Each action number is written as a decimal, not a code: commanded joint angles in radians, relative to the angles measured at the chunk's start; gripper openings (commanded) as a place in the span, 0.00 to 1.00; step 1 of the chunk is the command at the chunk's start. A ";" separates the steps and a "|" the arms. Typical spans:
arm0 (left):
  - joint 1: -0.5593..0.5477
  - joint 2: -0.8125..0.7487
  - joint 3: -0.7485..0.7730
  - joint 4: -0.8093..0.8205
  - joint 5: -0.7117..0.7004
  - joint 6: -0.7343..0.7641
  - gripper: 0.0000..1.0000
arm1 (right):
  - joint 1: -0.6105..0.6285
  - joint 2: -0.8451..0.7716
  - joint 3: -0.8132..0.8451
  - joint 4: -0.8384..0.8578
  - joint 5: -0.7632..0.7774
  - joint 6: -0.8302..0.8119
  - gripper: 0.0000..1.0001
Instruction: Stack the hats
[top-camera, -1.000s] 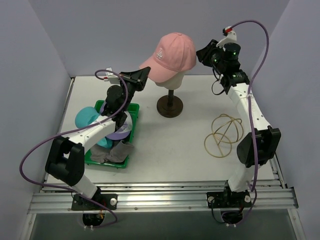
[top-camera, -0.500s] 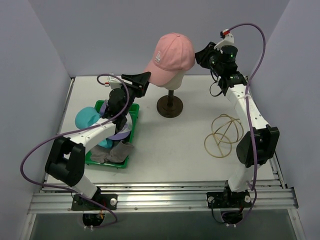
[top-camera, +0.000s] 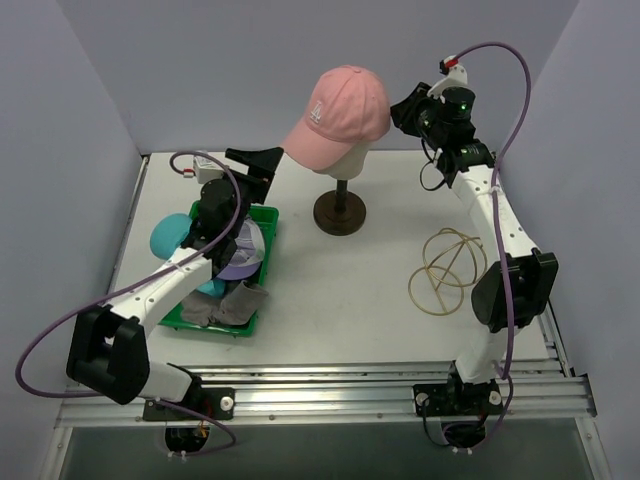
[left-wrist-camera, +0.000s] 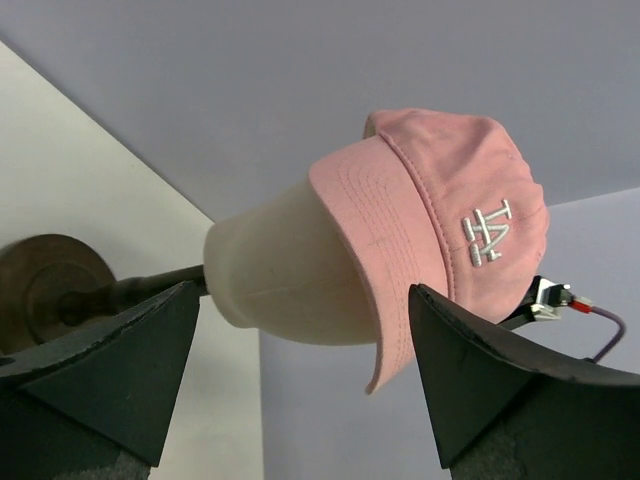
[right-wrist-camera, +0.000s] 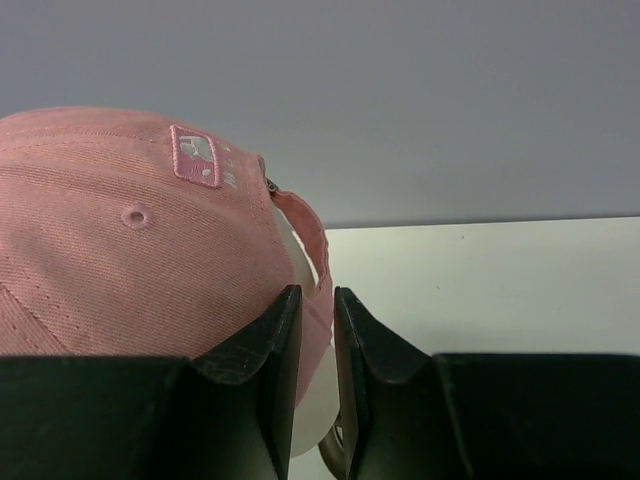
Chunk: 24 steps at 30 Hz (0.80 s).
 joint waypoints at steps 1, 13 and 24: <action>0.027 -0.101 0.025 -0.158 -0.041 0.144 0.94 | 0.014 0.026 0.052 0.006 -0.009 -0.014 0.17; 0.079 -0.329 0.145 -0.738 -0.173 0.724 0.98 | -0.023 0.021 0.135 -0.224 0.081 -0.008 0.18; 0.070 -0.503 0.022 -0.936 -0.252 0.884 0.98 | 0.052 -0.367 -0.317 -0.171 0.251 0.032 0.23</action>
